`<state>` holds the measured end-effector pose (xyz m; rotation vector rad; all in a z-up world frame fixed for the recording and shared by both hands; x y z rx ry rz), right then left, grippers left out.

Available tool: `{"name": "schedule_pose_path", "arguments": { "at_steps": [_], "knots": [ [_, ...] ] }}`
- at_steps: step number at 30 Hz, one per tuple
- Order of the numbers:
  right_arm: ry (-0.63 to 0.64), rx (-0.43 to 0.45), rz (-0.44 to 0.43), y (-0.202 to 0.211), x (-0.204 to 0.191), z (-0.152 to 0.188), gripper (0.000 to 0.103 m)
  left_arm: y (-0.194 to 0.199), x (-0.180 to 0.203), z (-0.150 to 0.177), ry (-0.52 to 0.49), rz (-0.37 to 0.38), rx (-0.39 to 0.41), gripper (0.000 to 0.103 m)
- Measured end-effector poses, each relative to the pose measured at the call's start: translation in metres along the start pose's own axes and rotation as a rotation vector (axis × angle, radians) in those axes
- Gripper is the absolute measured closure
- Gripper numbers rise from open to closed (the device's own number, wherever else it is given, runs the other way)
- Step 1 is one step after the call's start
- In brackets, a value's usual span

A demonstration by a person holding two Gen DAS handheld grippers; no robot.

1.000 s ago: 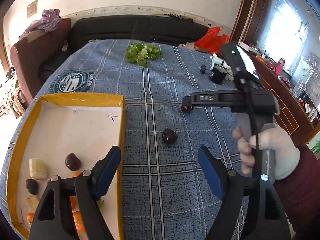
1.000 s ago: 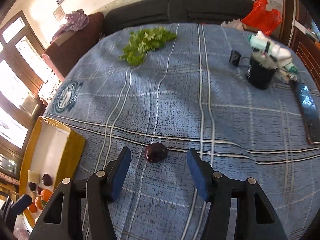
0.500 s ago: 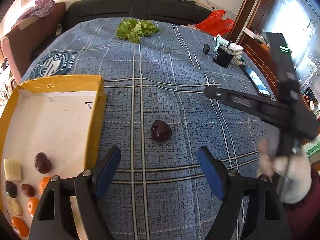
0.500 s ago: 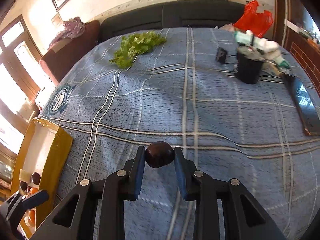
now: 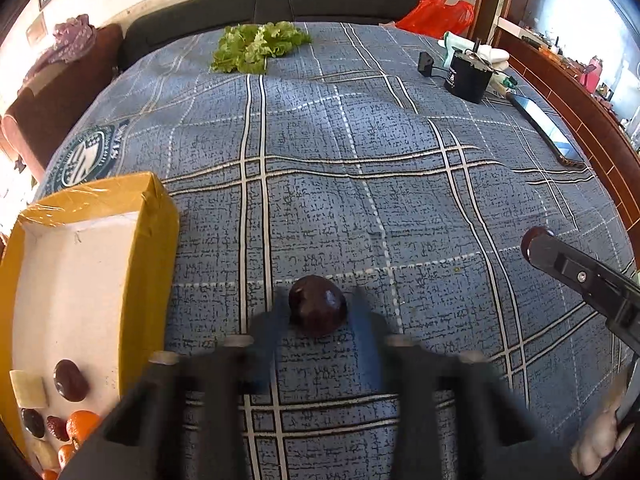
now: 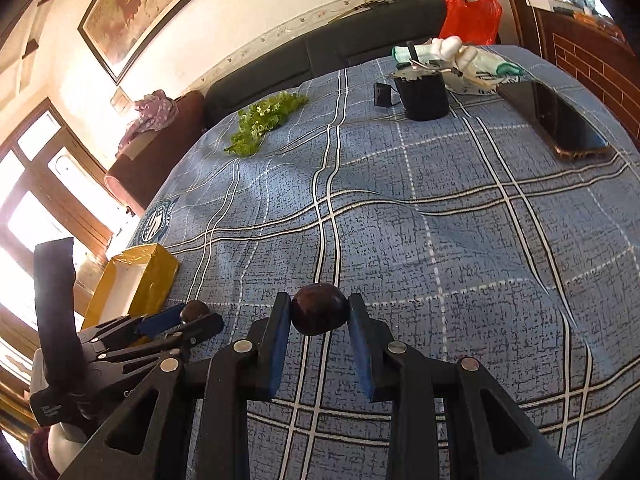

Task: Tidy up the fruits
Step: 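Grasp a dark plum with the right tool while the left tool grasps another plum, then carry both plums into the tray and open both tools to release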

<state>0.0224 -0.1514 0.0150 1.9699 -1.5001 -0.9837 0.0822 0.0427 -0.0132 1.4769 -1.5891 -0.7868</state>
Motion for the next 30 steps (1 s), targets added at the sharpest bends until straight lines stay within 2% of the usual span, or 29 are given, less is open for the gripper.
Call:
{"name": "schedule_pose_path", "arguments": {
  "at_steps": [6, 12, 17, 20, 30],
  "knots": [
    [-0.004, -0.002, -0.026, -0.002, 0.002, 0.006, 0.072, 0.028, -0.001, 0.007, 0.039, 0.035, 0.060, 0.077],
    [0.007, 0.013, -0.021, 0.001, -0.002, 0.008, 0.072, 0.072, -0.011, 0.023, 0.076, 0.069, 0.115, 0.077],
    [0.035, 0.015, 0.015, 0.003, -0.012, 0.015, 0.072, 0.105, -0.032, 0.041, 0.115, 0.041, 0.174, 0.077],
    [0.034, -0.002, 0.029, 0.003, -0.017, 0.021, 0.072, 0.116, -0.045, 0.049, 0.126, -0.011, 0.213, 0.077],
    [0.066, 0.004, 0.028, 0.034, -0.055, 0.036, 0.072, 0.152, -0.074, 0.070, 0.163, -0.021, 0.276, 0.077]
  ]
}}
Point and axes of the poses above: each gripper's, at about its wrist camera, not at the fingertips, and y roughly against the way its jaws point, x to its right, z to its underside, the point moved 2 cm from there along -y, roughly the way its jaws point, and after that the axes turned 15 degrees about y, right-handed, at the moved point
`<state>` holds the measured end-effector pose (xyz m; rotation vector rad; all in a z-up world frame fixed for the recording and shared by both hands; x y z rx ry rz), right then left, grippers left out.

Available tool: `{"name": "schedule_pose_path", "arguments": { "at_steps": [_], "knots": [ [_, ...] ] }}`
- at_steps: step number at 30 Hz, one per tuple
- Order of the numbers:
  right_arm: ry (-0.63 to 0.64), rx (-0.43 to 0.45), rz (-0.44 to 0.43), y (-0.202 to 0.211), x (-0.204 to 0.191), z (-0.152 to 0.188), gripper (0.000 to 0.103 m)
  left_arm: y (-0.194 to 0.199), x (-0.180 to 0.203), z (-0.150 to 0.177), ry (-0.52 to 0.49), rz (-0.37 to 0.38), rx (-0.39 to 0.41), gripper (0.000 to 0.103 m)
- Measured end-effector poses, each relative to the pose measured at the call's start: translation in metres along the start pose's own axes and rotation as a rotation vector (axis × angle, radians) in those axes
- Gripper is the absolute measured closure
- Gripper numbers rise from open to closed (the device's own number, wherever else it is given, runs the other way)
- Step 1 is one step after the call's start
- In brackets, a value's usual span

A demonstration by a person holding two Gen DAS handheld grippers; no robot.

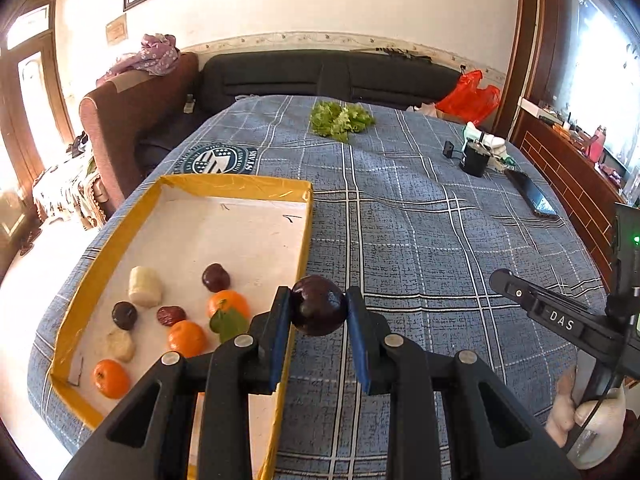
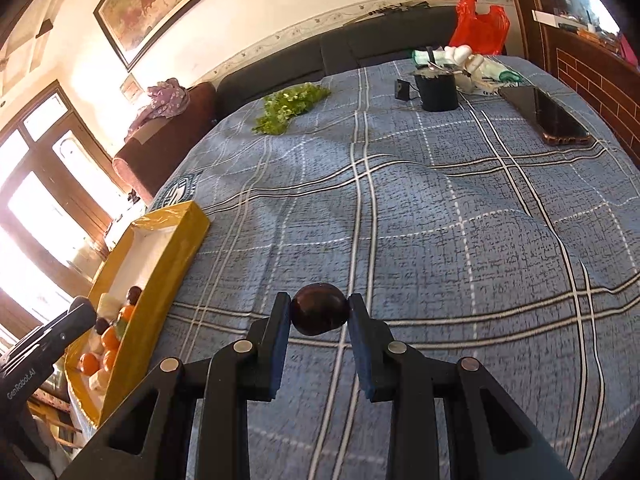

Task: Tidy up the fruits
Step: 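Carry both plums into the tray and open both tools to release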

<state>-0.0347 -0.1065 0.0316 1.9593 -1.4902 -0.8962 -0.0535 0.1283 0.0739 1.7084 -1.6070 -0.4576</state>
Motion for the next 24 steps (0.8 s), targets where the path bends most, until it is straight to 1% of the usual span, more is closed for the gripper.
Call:
{"name": "schedule_pose_path", "arguments": {
  "at_steps": [9, 16, 19, 24],
  "knots": [
    [0.102, 0.039, -0.003, 0.036, -0.050, -0.005, 0.071, 0.028, -0.011, 0.008, 0.014, 0.000, 0.057, 0.076],
    [0.169, 0.038, -0.021, 0.042, -0.086, -0.004, 0.071, 0.037, -0.038, 0.010, 0.065, 0.001, 0.073, 0.076],
    [0.198, 0.030, -0.031, 0.040, -0.102, -0.005, 0.071, 0.038, -0.062, 0.005, 0.106, -0.019, 0.082, 0.076],
    [0.241, 0.019, -0.055, 0.033, -0.127, -0.008, 0.071, 0.040, -0.120, -0.006, 0.223, -0.068, 0.098, 0.076]
  ]
}}
Point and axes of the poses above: each gripper's, at about its wrist camera, not at the fingertips, and y roughly against the way its jaws point, x to its right, z to its underside, the point moved 2 cm from there along -y, roughly the way its jaws point, and after that the axes turned 15 degrees about y, right-handed, at the moved point
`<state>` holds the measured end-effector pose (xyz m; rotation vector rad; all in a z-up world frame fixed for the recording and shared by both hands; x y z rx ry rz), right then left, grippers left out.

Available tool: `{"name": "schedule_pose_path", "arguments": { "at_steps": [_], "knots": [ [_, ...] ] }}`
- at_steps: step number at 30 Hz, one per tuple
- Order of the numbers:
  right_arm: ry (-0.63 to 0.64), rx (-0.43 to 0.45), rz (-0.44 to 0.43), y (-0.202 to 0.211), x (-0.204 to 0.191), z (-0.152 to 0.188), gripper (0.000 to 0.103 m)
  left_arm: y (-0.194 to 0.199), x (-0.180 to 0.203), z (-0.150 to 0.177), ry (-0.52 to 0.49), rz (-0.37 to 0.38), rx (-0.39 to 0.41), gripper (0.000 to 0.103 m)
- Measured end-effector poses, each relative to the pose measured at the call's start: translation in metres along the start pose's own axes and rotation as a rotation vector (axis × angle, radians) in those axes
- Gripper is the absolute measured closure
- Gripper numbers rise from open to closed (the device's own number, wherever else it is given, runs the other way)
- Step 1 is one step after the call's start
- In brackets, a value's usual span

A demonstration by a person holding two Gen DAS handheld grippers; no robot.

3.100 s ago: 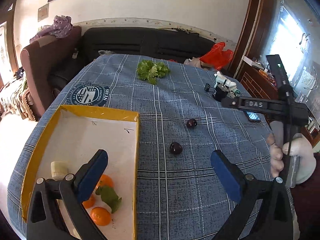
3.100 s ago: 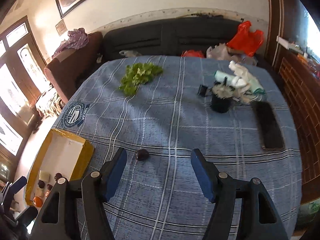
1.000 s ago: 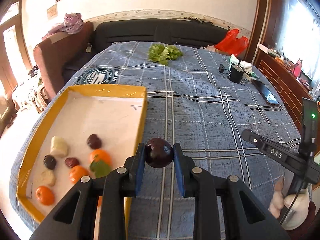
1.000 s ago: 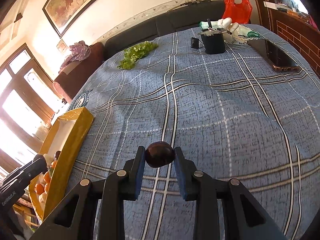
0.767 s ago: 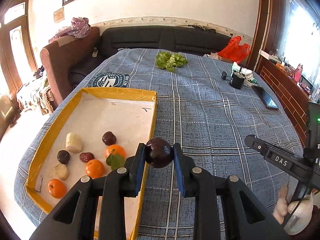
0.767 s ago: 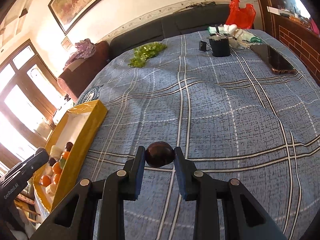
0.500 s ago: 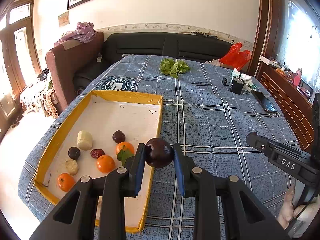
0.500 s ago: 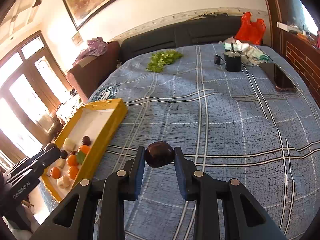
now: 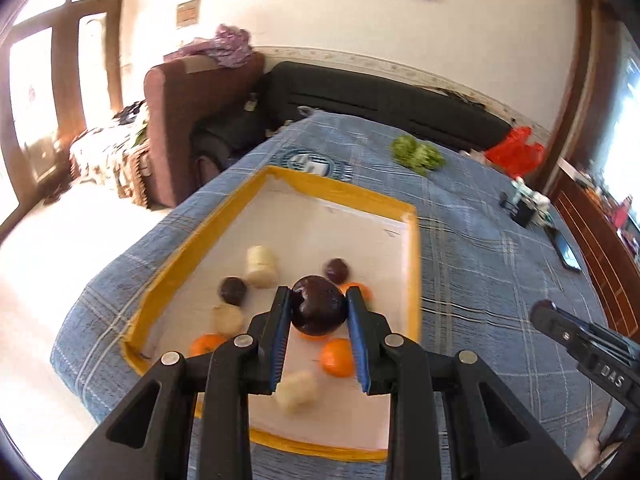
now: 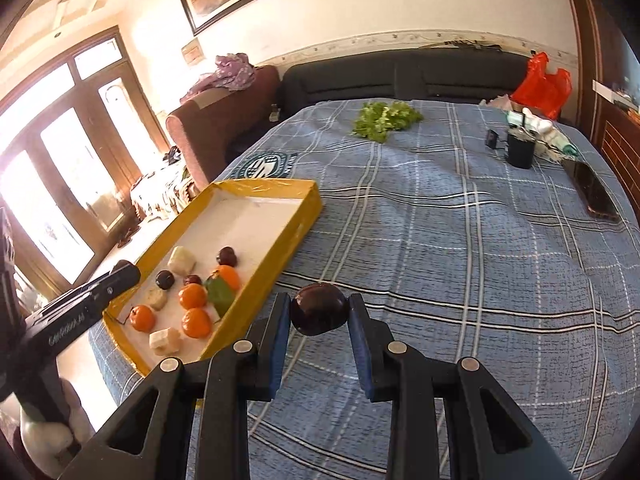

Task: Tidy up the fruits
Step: 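Carry both plums into the tray and open both tools to release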

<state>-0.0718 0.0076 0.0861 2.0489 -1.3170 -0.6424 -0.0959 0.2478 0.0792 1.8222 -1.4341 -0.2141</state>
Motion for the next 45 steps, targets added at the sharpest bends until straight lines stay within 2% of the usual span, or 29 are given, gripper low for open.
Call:
{"name": "schedule_pose_path", "arguments": {
  "at_steps": [6, 15, 23, 31, 32, 36, 39, 41, 45],
  "knots": [
    [0.041, -0.040, -0.066, -0.026, -0.030, -0.010, 0.071, -0.019, -0.044, -0.005, 0.096, -0.022, -0.048, 0.076],
    [0.138, -0.132, -0.165, -0.079, -0.089, -0.020, 0.071, -0.050, -0.054, 0.002, 0.111, -0.013, -0.110, 0.076],
    [0.235, -0.177, -0.161, -0.113, -0.125, -0.021, 0.071, -0.071, -0.060, 0.002, 0.130, -0.014, -0.145, 0.076],
    [0.236, -0.197, -0.149, -0.140, -0.130, -0.032, 0.070, -0.074, -0.063, 0.003, 0.143, 0.005, -0.151, 0.075],
    [0.235, -0.199, -0.148, -0.142, -0.130, -0.032, 0.070, -0.072, -0.064, 0.003, 0.147, 0.008, -0.148, 0.073],
    [0.250, -0.209, -0.127, -0.150, -0.131, -0.033, 0.070, -0.061, -0.066, 0.000, 0.150, 0.006, -0.111, 0.051],
    [0.253, -0.208, -0.118, -0.149, -0.132, -0.032, 0.070, -0.055, -0.064, -0.003, 0.146, 0.003, -0.092, 0.041],
    [0.245, -0.197, -0.133, -0.143, -0.132, -0.032, 0.068, -0.050, -0.063, -0.004, 0.142, 0.006, -0.077, 0.039],
    [0.243, -0.144, -0.120, -0.121, -0.131, -0.035, 0.052, -0.037, -0.061, -0.005, 0.139, 0.019, -0.057, 0.033]
  ]
}}
Point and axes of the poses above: each gripper's, at about its wrist camera, not at the fingertips, and y roughly against the way its jaws point, x to its right, z to its underside, the point moved 2 cm from there along -y, roughly the way its jaws point, and after that the axes turned 15 degrees about y, right-handed, at the moved point
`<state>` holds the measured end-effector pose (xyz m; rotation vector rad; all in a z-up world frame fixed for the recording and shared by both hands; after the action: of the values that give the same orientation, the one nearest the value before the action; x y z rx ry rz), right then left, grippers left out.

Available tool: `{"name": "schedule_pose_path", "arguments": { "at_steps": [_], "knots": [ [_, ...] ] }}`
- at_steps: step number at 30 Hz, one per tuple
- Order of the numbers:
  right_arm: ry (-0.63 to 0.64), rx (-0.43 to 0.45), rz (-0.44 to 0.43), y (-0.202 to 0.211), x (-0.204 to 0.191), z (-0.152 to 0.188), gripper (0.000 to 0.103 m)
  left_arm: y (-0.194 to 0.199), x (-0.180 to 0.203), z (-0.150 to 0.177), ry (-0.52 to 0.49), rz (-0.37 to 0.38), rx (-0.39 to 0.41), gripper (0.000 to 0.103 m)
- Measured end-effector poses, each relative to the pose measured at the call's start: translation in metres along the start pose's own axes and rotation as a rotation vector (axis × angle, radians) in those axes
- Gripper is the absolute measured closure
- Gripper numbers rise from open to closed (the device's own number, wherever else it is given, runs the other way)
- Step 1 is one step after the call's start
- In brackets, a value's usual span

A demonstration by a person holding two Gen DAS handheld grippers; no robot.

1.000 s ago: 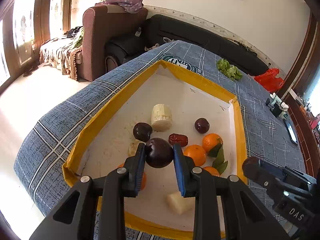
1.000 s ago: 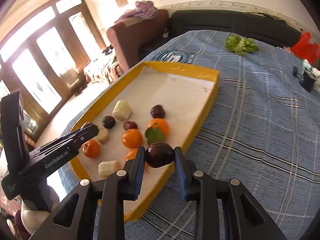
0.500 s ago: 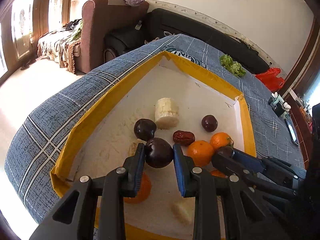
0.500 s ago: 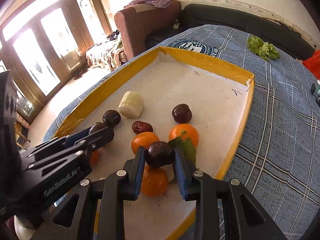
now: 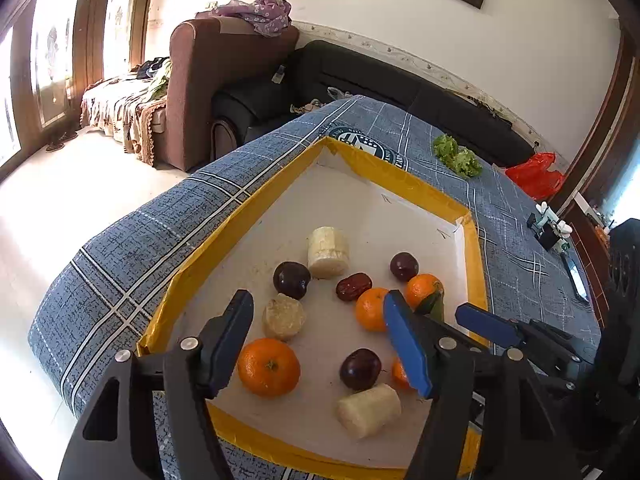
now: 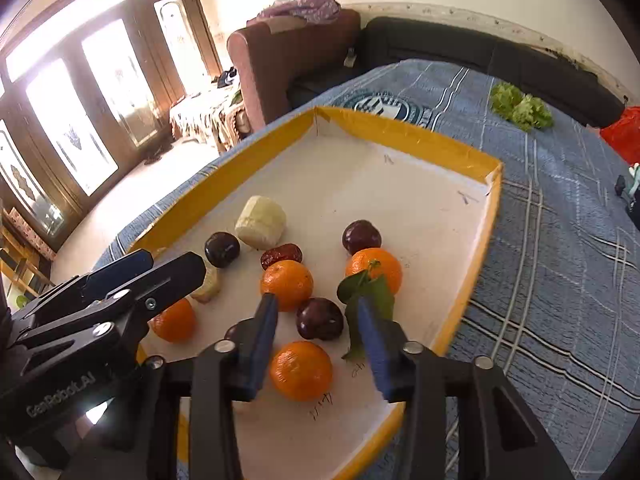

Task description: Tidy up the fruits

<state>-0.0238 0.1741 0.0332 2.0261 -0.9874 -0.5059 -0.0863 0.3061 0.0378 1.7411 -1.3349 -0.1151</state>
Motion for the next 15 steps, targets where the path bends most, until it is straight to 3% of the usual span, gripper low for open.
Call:
{"name": "schedule_pose_path", "arguments": {
  "at_steps": [7, 12, 15],
  "knots": [
    [-0.099, 0.069, 0.037, 0.040, 0.012, 0.026, 0.049, 0.029, 0.015, 0.011, -0.066, -0.063, 0.107, 0.027],
    [-0.164, 0.104, 0.066, 0.066, 0.020, 0.053, 0.046, 0.059, 0.037, 0.022, -0.128, -0.149, 0.243, 0.009],
    [-0.163, 0.127, 0.124, 0.084, 0.022, 0.065, 0.041, 0.076, 0.052, 0.031, -0.156, -0.139, 0.284, 0.003]
  ]
}}
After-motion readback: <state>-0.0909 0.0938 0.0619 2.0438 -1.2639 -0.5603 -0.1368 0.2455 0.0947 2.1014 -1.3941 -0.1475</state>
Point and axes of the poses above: each gripper's, at about its wrist camera, not at the fingertips, and y roughly against the way its jaws point, x to its right, z to its underside, the point moved 2 cm from there along -y, roughly the way its jaws point, and after that the axes turned 15 degrees about y, right-handed, at the moved point
